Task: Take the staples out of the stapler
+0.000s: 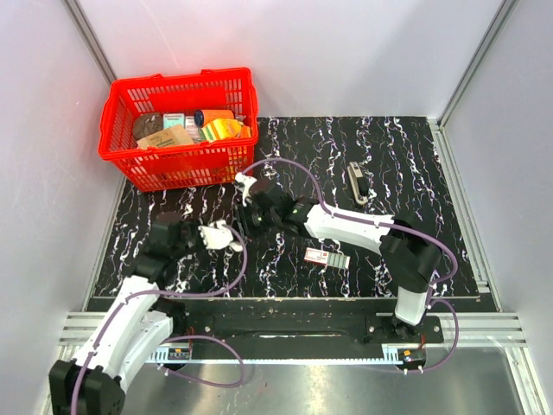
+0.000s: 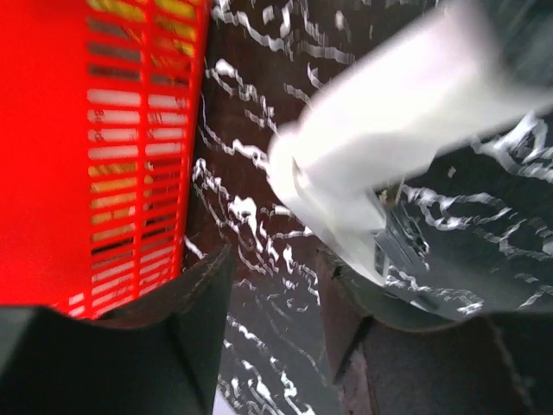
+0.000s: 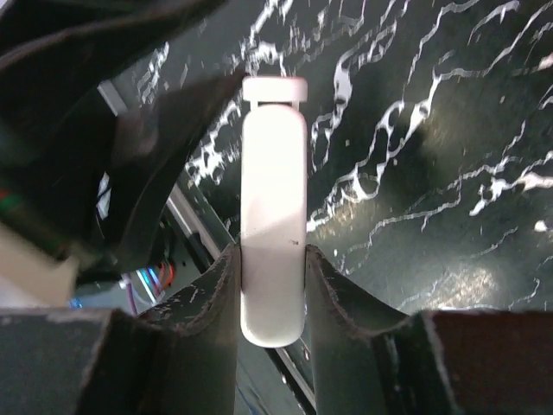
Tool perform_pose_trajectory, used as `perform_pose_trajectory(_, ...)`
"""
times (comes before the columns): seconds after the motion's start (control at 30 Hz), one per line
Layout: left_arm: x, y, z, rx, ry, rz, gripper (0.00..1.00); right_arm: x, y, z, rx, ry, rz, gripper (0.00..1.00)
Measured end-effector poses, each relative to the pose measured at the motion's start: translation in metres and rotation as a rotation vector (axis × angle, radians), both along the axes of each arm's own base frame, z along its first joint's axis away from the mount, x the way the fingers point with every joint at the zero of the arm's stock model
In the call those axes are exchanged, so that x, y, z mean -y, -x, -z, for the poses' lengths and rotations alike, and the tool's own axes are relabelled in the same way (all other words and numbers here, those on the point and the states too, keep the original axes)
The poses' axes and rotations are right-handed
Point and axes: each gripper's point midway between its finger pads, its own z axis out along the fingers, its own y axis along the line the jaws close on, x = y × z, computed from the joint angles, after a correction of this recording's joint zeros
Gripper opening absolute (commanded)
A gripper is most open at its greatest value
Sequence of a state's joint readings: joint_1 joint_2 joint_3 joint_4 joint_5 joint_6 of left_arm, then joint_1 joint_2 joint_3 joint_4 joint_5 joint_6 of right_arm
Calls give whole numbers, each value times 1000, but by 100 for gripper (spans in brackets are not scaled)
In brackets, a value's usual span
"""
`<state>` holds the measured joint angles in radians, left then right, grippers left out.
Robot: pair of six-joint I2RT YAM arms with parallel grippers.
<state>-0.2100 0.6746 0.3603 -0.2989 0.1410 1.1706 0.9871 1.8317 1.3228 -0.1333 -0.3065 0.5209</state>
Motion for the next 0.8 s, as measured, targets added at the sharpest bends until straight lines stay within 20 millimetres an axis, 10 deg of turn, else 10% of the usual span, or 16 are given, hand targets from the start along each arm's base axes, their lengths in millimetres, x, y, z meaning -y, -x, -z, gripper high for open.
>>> perform_pose_trajectory(0.2, 53, 28, -46, -198, 310, 21, 73, -19, -22, -37, 39, -108, 87, 0)
perform_pose_trajectory(0.37, 59, 41, -84, -325, 477, -127, 99, -18, -28, -40, 45, -108, 124, 0)
perform_pose_trajectory(0.57, 52, 32, -183, -200, 723, -237, 99, 1, -34, -22, 35, 33, 190, 0)
perform_pose_trajectory(0.8, 54, 47, -213, -196, 832, -263, 99, 21, -34, -10, 18, 176, 226, 0)
